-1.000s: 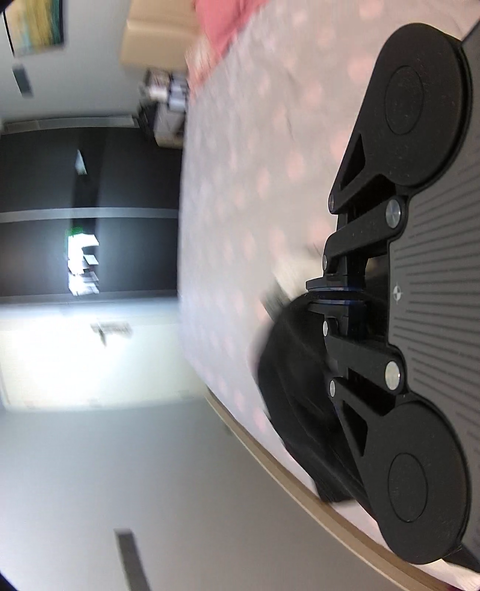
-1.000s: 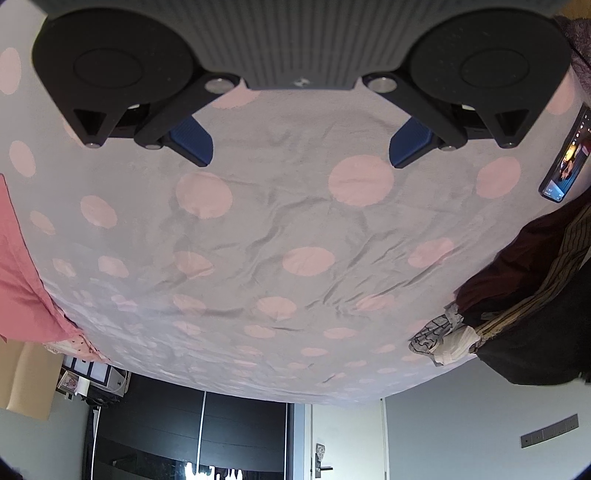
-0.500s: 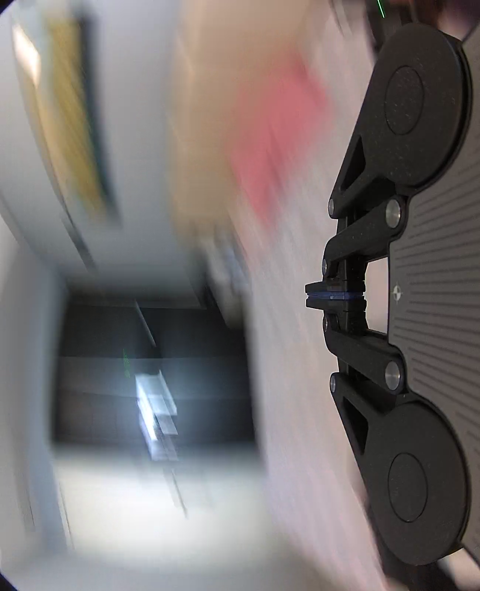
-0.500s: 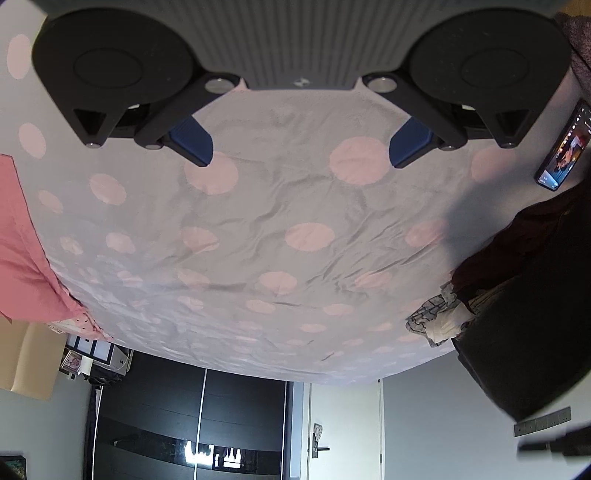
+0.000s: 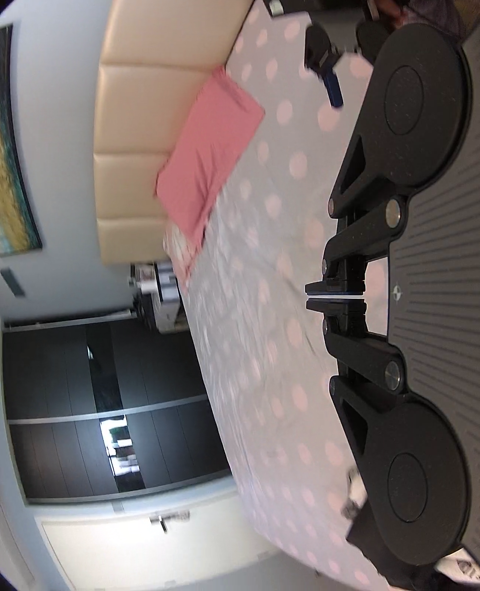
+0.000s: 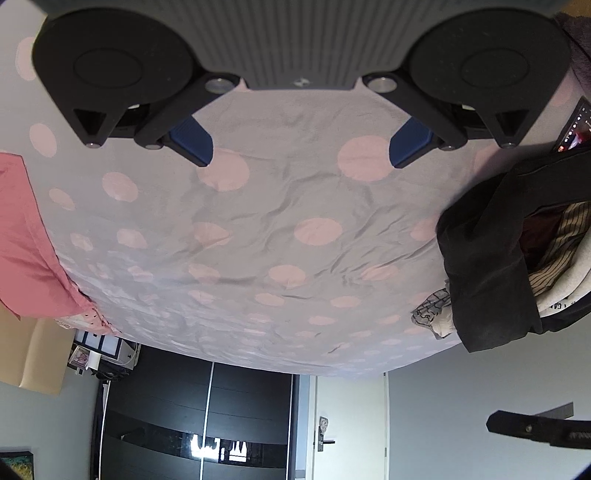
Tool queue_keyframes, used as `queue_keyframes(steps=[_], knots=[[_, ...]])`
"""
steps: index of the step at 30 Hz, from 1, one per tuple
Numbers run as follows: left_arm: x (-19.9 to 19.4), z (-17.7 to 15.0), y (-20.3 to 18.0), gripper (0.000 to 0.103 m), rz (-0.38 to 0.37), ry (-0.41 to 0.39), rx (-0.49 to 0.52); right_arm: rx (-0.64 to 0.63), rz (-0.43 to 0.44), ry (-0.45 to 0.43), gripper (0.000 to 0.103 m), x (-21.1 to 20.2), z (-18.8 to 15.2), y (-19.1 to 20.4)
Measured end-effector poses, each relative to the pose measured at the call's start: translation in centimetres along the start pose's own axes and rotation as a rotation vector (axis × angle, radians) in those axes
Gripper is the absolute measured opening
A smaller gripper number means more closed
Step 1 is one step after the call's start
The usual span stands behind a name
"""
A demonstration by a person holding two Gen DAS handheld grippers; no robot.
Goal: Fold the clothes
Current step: 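Lift the black jeans with the left tool while the right tool grasps them too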
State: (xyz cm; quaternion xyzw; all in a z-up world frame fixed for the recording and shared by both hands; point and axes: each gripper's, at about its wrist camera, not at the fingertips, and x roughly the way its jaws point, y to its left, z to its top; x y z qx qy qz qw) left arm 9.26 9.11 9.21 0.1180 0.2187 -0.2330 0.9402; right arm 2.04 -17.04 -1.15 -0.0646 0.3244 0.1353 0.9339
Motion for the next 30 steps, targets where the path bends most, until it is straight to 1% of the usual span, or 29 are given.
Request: queue_keyframes(steps=[2,4,5,6,10,11,13,15,18,19,20,22,25,28,30], knots=[[-0.7,-0.1,1.1,0.001,0.032,0.006,-0.016,-0.007,0.019,-0.006,0.103,0.0,0.5,0.7],[-1.3,-0.6,2.4,0.01,0.071,0.012,-0.028,-0.018,0.047,-0.017,0.103,0.0,1.1,1.7],[-1.5,-0.9,3.2,0.017,0.098,0.017,-0.039,-0.027,0.062,-0.022,0.103,0.0,1.4,2.4],[-1.8,-1.2,4.1,0.02,0.126,0.021,-0.05,-0.036,0.077,-0.027,0.103,0.1,1.8,3.1],[-2.8,-2.4,7.6,0.023,0.237,0.041,-0.094,-0.076,0.141,-0.033,0.103,0.9,3.2,6.3],[-3.1,-2.9,8.6,0.024,0.27,0.048,-0.107,-0.086,0.155,-0.032,0.103,1.3,3.5,7.2],[-4.1,-4.0,11.0,0.035,0.354,0.067,-0.14,-0.114,0.186,-0.032,0.103,1.9,4.2,9.1],[-5.3,-5.3,13.3,0.041,0.447,0.083,-0.173,-0.143,0.213,-0.039,0.103,2.7,5.0,10.9],[-7.4,-7.1,16.5,0.043,0.564,0.093,-0.212,-0.175,0.261,-0.031,0.103,4.5,6.2,13.7],[-8.1,-7.9,17.4,0.047,0.592,0.092,-0.218,-0.184,0.278,-0.023,0.103,5.2,6.6,14.6],[-8.7,-8.6,18.2,0.05,0.619,0.092,-0.222,-0.198,0.292,-0.017,0.102,5.9,7.0,15.6],[-9.6,-10.2,19.6,0.053,0.67,0.1,-0.221,-0.235,0.311,-0.012,0.102,7.2,7.7,17.7],[-10.5,-12.5,21.9,0.058,0.74,0.14,-0.249,-0.291,0.331,-0.006,0.103,9.9,8.8,21.2],[-10.9,-14.3,24.2,0.061,0.781,0.166,-0.297,-0.326,0.353,0.018,0.102,12.5,9.3,24.1],[-11.0,-15.5,25.6,0.062,0.79,0.186,-0.329,-0.35,0.352,0.028,0.102,13.8,9.1,25.5]])
